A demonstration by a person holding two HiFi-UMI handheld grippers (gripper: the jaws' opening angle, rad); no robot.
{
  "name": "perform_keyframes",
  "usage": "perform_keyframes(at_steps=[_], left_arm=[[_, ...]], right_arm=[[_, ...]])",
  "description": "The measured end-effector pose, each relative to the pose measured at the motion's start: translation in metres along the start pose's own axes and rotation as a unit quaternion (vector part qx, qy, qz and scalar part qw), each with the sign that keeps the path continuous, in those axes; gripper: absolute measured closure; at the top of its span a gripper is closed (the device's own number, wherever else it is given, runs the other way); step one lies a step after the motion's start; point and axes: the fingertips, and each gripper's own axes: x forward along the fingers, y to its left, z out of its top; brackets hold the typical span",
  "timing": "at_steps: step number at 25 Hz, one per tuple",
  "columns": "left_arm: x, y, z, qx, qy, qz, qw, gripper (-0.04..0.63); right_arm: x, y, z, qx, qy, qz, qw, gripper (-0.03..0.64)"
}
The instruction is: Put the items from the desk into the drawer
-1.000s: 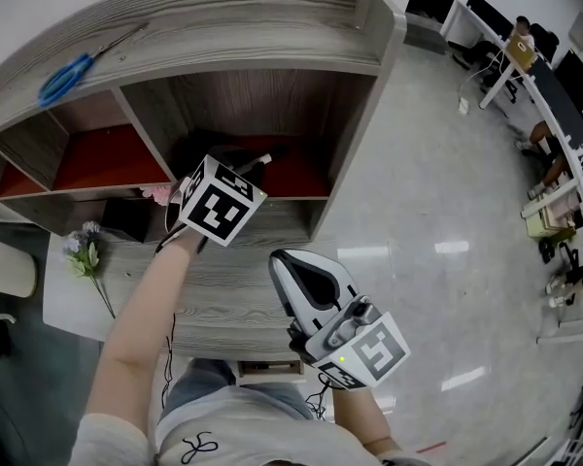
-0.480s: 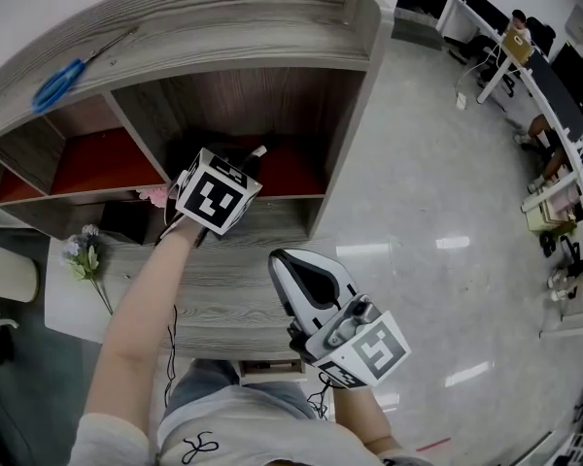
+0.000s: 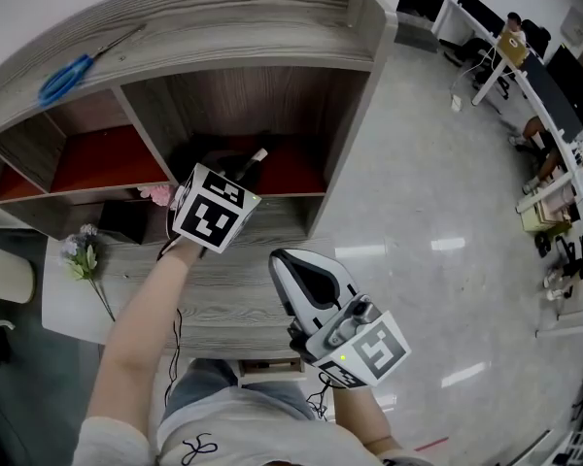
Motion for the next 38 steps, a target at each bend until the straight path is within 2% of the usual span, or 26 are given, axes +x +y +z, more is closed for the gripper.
perform_keyframes(at_steps=[4,8,14,21,29,33,38], left_arm=[[-0.02,-0.008,0.008,-0.016,-0.039,-0.009,0.9991,0.525],[-0.051,-0.011,0.008,-0.043,-0.091,-0.022,0.9947,0.525],[-0.111,-0.022,0.009,-0.07,-0.165,-0.05,0.9826,0.525],[-0.18,-0.026,0.002,-0.083,-0.229,-0.067,0.9677,0.525],[-0.248,-0.022,-0.024,-0.104,-0.284,-0.087,0.949,0.525],[-0.271,-0.024,-0.033,-0.109,-0.293,-0.103,0.9442,0.525],[-0.301,-0.031,-0.067,-0.114,-0.305,-0.124,0.9372,0.525]], right_arm=[[0.002,0.005,-0.003,-0.005,0.003,0.0,1.0,0.609],[0.01,0.015,-0.008,-0.015,0.008,-0.007,1.0,0.609],[0.022,0.044,-0.007,-0.036,0.015,-0.023,0.999,0.609],[0.033,0.082,-0.006,-0.052,0.023,-0.035,0.998,0.609],[0.044,0.129,-0.018,-0.064,0.03,-0.052,0.996,0.609],[0.046,0.147,-0.018,-0.068,0.032,-0.064,0.995,0.609],[0.039,0.183,-0.042,-0.079,0.039,-0.089,0.992,0.609]])
